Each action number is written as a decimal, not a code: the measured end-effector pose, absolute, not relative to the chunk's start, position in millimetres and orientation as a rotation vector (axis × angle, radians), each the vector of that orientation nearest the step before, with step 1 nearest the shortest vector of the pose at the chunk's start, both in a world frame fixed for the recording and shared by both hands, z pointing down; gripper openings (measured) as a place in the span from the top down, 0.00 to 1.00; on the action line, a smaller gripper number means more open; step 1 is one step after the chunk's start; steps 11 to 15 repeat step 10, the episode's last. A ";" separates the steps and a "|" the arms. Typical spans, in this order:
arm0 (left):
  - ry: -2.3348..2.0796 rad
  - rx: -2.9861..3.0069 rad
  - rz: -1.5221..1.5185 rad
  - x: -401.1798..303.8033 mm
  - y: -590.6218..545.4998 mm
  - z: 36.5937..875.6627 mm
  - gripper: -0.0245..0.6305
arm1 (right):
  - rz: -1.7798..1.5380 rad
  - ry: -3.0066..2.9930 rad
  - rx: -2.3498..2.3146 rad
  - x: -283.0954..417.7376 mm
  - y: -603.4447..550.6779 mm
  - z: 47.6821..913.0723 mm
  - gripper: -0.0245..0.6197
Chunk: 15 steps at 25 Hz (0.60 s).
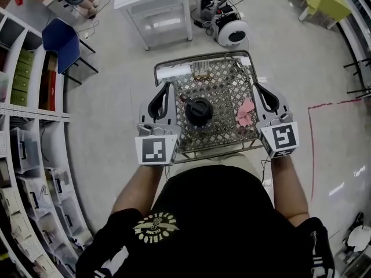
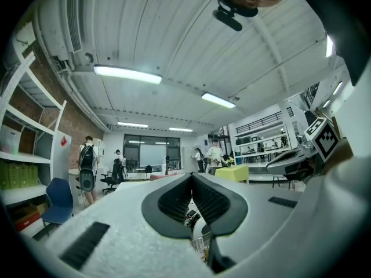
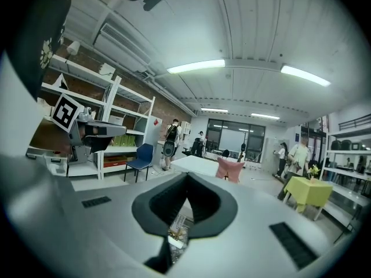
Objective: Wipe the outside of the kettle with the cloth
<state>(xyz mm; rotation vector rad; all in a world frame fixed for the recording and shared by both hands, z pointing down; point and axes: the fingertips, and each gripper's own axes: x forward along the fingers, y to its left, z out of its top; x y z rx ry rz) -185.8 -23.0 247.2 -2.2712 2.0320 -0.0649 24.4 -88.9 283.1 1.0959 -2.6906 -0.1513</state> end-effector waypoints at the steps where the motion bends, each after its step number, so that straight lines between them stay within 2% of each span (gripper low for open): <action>1: 2.032 -2.266 -0.068 -183.8 -23.8 246.1 0.95 | -0.155 -2.695 1.090 25.4 -89.4 281.4 0.95; 15: 2.043 -2.237 -0.103 -155.1 -19.7 244.5 0.95 | -0.156 -2.764 1.023 40.7 -94.9 278.5 0.95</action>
